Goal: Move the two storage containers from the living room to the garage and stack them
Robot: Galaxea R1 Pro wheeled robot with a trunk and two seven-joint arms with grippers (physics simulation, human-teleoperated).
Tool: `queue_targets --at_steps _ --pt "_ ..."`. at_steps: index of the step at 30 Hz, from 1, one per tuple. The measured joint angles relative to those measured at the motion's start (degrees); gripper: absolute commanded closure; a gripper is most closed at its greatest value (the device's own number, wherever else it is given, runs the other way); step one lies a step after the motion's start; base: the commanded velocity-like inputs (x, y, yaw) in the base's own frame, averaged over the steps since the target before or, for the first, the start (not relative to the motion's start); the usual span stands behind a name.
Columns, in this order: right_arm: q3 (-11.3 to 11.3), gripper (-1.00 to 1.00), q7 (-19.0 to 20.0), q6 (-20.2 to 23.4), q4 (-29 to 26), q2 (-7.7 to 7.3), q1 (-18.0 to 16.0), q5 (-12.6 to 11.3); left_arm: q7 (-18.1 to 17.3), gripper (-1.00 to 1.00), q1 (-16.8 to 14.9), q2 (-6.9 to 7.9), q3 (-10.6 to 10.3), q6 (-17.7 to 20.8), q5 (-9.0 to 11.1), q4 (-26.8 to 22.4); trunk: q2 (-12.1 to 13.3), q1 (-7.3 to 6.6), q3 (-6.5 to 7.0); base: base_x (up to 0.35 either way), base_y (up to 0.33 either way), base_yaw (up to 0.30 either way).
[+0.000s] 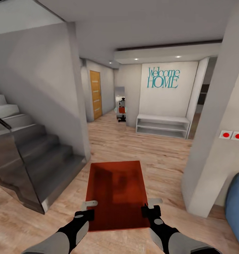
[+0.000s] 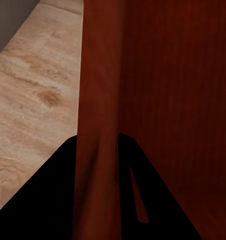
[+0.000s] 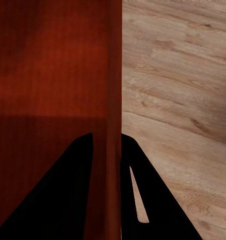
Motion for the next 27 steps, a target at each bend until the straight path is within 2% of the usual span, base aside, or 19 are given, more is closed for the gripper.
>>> queue_targets --at_steps 16,27 --pt "-0.04 1.0 0.0 -0.02 0.0 -0.01 0.0 0.05 0.0 1.0 0.0 0.0 0.01 0.0 -0.03 -0.01 0.0 0.0 0.0 0.322 0.0 -0.001" --pt "-0.07 1.0 -0.16 0.06 -0.03 0.08 0.0 0.21 -0.03 1.0 0.0 0.08 -0.23 -0.05 0.31 0.04 0.0 0.0 0.0 0.322 0.0 -0.136"
